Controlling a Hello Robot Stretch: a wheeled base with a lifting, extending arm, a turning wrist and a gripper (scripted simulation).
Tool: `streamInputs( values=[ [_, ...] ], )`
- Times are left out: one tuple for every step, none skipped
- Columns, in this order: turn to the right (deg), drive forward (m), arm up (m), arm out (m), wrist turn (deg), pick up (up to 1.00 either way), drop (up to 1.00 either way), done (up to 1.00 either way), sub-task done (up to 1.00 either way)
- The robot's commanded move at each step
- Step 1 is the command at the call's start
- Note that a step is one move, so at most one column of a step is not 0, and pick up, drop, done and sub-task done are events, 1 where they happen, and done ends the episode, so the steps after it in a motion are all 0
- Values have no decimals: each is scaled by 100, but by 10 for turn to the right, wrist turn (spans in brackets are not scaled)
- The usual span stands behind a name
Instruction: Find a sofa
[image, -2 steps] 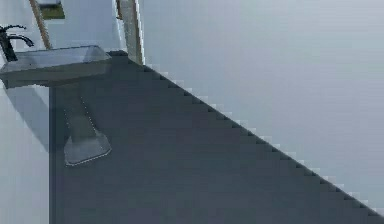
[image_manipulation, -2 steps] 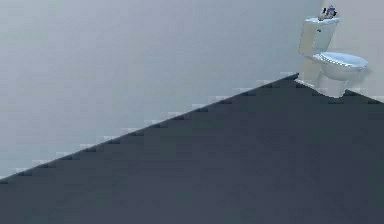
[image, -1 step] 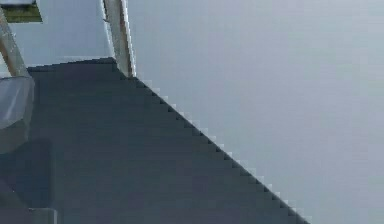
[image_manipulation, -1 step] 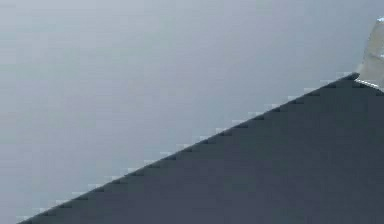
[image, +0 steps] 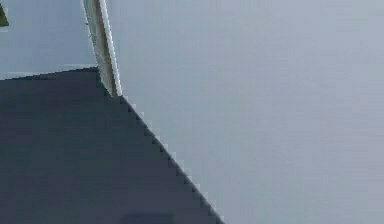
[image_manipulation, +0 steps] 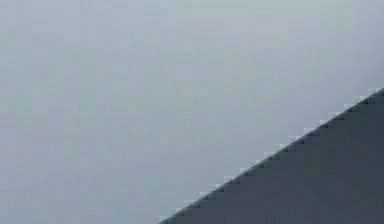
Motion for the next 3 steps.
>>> streamInputs(
  values=[
    [-300,0,0,0,0,0,0,0,0],
    [0,100,0,0,0,0,0,0,0],
    [-150,0,0,0,0,0,0,0,0]
  ],
)
